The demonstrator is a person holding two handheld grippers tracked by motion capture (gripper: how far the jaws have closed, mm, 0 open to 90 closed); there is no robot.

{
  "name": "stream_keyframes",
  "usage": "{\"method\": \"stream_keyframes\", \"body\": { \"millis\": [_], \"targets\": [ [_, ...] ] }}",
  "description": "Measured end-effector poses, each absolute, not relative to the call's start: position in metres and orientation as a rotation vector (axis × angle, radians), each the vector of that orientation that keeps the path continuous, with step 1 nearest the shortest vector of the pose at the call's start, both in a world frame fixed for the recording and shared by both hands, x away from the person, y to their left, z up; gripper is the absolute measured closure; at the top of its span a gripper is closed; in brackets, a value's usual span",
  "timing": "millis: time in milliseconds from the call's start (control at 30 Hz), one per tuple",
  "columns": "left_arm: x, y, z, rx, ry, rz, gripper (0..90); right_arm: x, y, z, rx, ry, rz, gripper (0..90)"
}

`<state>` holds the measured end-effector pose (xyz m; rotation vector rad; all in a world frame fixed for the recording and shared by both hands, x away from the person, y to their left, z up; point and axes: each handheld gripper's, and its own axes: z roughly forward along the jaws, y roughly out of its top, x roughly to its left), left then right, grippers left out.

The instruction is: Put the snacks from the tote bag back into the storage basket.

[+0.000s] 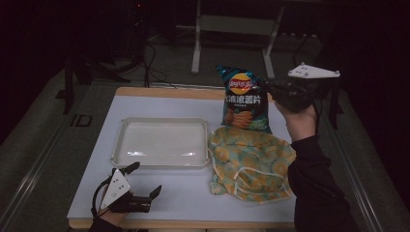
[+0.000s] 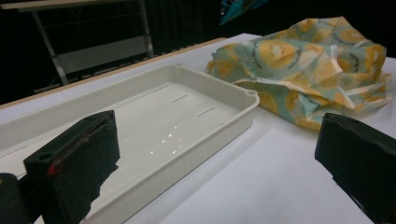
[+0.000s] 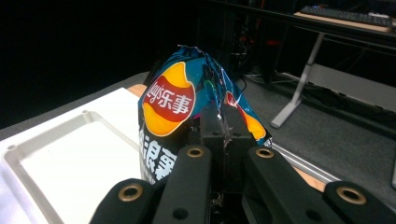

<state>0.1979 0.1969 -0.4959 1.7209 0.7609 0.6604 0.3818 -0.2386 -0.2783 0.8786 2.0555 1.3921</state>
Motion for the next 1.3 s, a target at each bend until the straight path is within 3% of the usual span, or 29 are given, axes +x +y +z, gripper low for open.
{"method": "stream_keyframes", "body": {
  "millis": [1300],
  "targets": [
    [0.193,0.198,-0.494,1.715,0.763,0.661,0.4,0.382,-0.086,-0.305,0.711,2.197,1.576,90.0]
  ]
}}
